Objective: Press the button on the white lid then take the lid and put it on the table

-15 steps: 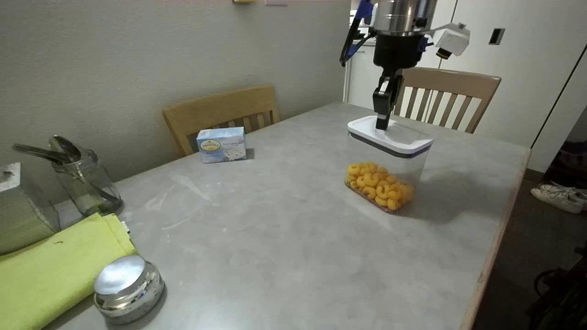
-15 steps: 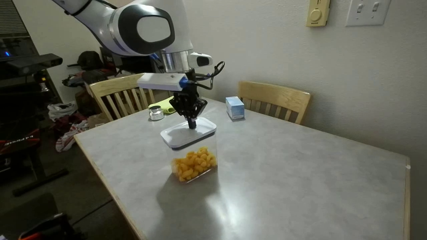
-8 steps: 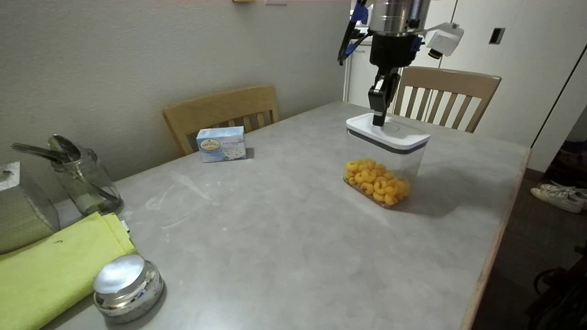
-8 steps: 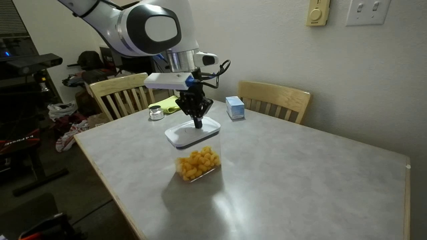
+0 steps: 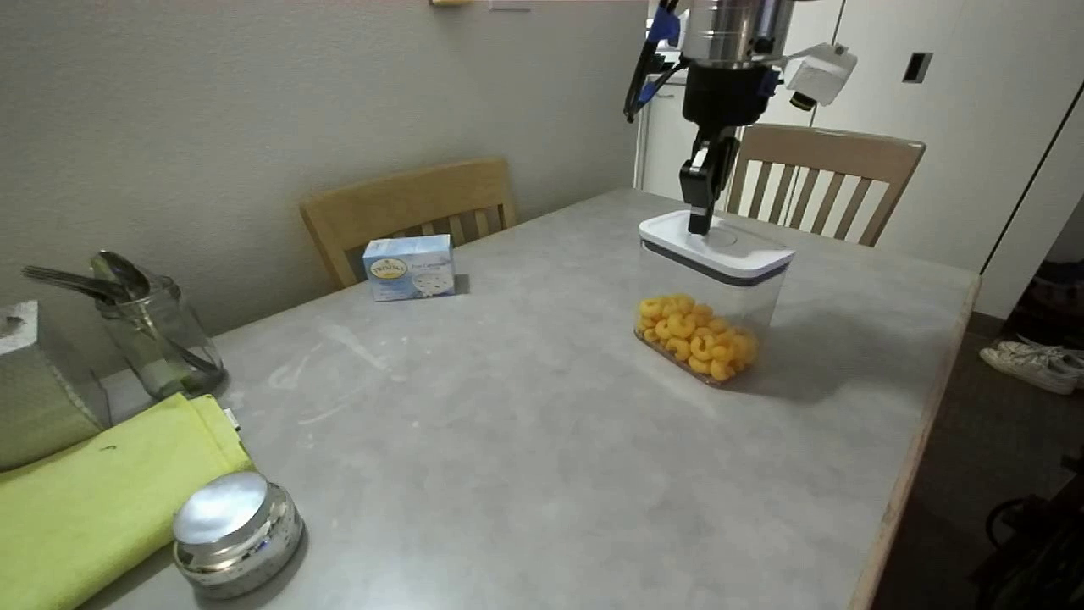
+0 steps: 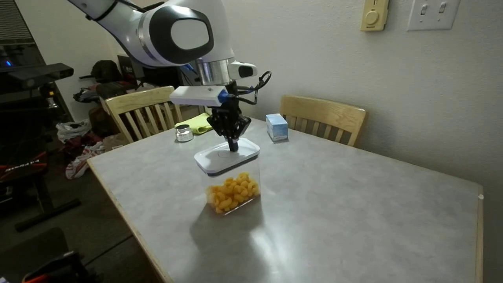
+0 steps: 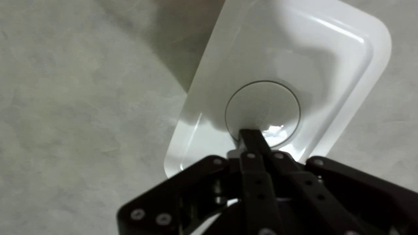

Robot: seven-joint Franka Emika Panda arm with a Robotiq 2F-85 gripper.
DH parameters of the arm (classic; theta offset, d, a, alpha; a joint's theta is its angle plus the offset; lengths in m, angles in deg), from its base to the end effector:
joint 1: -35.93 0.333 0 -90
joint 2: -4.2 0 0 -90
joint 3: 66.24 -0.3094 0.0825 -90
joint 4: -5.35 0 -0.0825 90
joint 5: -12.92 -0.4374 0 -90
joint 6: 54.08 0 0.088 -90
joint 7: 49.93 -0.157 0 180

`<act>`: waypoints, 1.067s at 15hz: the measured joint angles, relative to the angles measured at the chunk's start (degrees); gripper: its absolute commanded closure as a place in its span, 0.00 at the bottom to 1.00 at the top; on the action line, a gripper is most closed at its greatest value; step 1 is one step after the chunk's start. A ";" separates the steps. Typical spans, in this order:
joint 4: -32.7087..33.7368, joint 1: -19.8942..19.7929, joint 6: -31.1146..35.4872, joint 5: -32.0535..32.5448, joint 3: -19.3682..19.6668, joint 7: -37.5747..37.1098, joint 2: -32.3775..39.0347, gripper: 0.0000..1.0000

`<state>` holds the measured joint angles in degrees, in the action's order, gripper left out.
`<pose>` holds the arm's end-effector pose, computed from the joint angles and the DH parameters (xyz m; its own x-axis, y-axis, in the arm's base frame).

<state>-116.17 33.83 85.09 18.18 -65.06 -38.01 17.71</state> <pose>0.6180 -0.0390 0.2133 0.9742 0.2190 0.0538 0.2142 -0.9733 0.0825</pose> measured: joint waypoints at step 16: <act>0.12 -1.41 -3.63 -4.83 0.01 -0.34 -0.48 1.00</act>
<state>-116.05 32.42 81.46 13.36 -65.05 -38.34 17.22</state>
